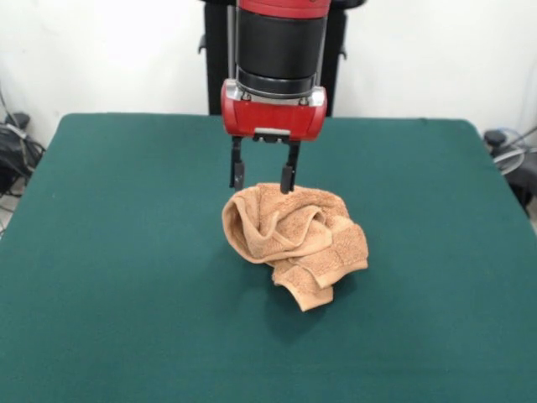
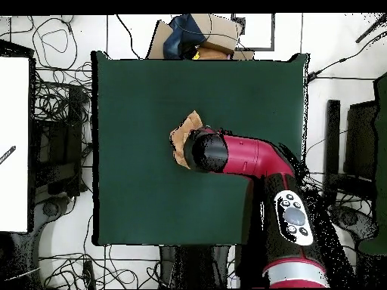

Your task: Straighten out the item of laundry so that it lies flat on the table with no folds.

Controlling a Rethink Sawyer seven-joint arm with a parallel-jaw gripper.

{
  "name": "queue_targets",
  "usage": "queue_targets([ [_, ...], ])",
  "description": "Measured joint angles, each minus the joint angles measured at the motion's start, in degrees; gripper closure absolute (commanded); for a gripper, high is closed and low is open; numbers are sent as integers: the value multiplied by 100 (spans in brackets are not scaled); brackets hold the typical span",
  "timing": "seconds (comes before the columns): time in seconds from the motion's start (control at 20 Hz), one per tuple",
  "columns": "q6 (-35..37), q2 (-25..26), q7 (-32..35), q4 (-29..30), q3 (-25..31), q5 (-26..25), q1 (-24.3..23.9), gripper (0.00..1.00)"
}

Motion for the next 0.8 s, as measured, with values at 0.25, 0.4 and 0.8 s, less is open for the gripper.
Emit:
queue_targets([
  [0.25,0,6,0,86,0,0,-8,0],
  [0.4,0,8,0,152,0,0,-19,0],
  [0.8,0,8,0,302,0,0,-77,0],
])
